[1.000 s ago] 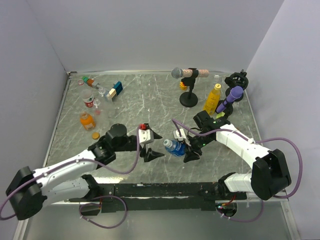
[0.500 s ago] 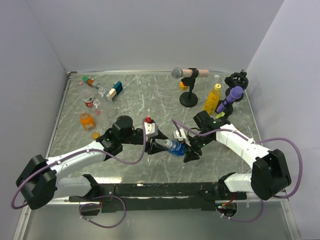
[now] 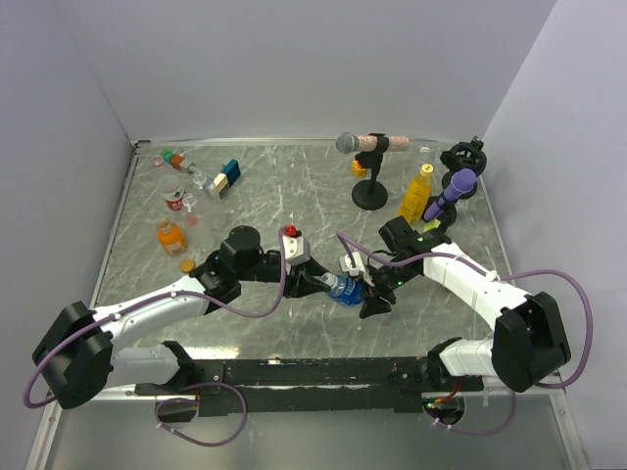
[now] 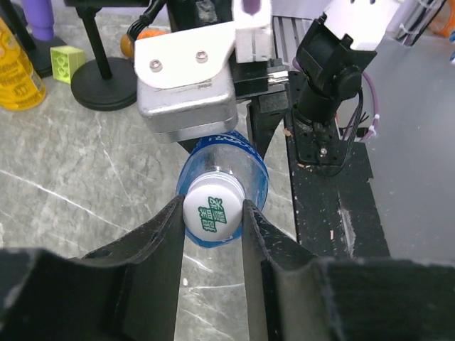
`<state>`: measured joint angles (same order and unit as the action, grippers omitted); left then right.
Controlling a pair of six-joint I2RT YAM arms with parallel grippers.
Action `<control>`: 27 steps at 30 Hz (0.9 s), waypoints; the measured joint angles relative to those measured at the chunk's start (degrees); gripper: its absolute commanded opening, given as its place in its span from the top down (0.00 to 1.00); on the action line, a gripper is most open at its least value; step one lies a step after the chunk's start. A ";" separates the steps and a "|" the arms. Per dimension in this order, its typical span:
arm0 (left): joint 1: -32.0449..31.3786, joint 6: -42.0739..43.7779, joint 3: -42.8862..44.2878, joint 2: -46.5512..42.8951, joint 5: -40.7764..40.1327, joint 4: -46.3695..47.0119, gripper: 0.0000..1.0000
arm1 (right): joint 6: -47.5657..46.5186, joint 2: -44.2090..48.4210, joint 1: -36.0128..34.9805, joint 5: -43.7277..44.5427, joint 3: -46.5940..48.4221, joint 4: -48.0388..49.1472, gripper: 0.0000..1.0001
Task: Unscrew the bottle caps
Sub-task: Unscrew the bottle cap from the plastic bottle.
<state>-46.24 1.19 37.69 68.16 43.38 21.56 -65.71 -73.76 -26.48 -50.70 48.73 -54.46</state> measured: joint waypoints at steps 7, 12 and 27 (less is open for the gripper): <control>-0.04 -8.26 0.02 -0.24 -3.58 -0.44 0.99 | 0.11 0.00 0.00 0.04 0.00 0.00 0.70; -0.87 -19.74 2.78 -1.07 -9.79 -7.41 0.99 | 0.48 -0.35 0.00 -0.39 0.09 0.33 0.70; -7.96 -49.64 19.30 0.15 -31.67 -37.53 0.99 | 0.61 -0.39 -0.39 -2.27 0.55 0.79 0.70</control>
<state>-54.19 -48.45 56.99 68.31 11.70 -15.97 -65.10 -74.15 -26.87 -52.97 49.28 -53.67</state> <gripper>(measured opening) 0.370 0.471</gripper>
